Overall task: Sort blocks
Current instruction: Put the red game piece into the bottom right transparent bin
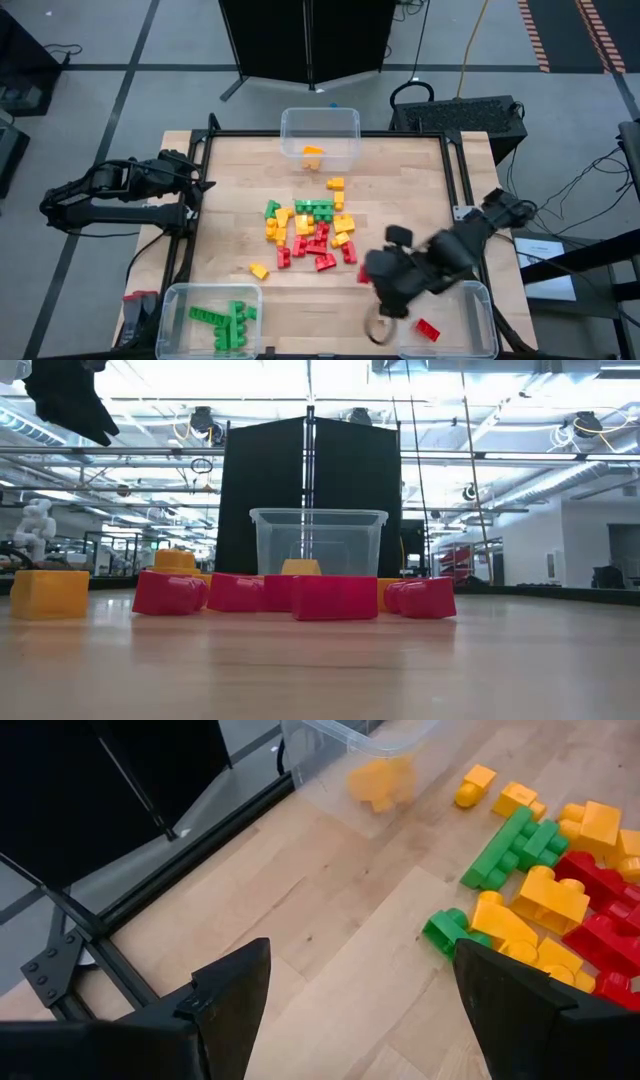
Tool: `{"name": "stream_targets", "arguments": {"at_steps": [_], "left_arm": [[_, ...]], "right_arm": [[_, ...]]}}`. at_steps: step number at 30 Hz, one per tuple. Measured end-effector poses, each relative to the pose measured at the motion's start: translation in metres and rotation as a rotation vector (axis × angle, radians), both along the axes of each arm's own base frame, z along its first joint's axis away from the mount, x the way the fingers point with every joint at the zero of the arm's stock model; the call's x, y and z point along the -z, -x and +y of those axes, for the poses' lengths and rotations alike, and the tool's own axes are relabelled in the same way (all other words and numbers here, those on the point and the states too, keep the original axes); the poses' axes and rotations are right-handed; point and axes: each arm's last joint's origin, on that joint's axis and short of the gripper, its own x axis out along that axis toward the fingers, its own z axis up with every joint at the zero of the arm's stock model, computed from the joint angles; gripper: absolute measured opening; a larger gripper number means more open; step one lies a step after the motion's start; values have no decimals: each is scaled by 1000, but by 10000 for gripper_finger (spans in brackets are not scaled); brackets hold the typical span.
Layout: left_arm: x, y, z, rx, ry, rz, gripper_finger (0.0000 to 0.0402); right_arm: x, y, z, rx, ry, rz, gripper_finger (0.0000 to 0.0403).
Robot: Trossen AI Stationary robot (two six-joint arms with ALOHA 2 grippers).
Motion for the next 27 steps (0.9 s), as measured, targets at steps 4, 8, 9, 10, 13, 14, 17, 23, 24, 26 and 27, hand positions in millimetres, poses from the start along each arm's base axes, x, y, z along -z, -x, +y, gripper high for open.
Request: {"name": "stream_targets", "arguments": {"at_steps": [4, 8, 9, 10, 13, 14, 17, 23, 24, 26, 27], "left_arm": [[0, 0, 0, 2, -2, 2, 287], [0, 0, 0, 12, -12, 9, 287], [0, 0, 0, 13, -13, 10, 287], [0, 0, 0, 13, -14, 11, 287], [0, 0, 0, 14, -16, 12, 287], [0, 0, 0, 14, -16, 12, 287], [0, 0, 0, 14, -17, 12, 287], [0, 0, 0, 14, -17, 12, 287], [0, 0, 0, 14, -17, 12, 287], [0, 0, 0, 14, -17, 12, 287], [0, 0, 0, 14, -17, 12, 287]], "right_arm": [[-8, 30, 21, 86, -64, -36, 160], [-1, 57, 39, 185, -98, -41, 157], [3, 64, 43, 207, -104, -30, 157], [7, 70, 47, 236, -113, -18, 159], [25, 88, 57, 314, -120, 36, 165], [32, 93, 60, 342, -118, 62, 165], [51, 107, 66, 408, -97, 118, 164], [84, 114, 77, 443, -113, 208, 163], [91, 113, 79, 439, -129, 222, 163], [103, 111, 84, 416, -167, 236, 163], [109, 110, 85, 408, -176, 241, 163]]}}
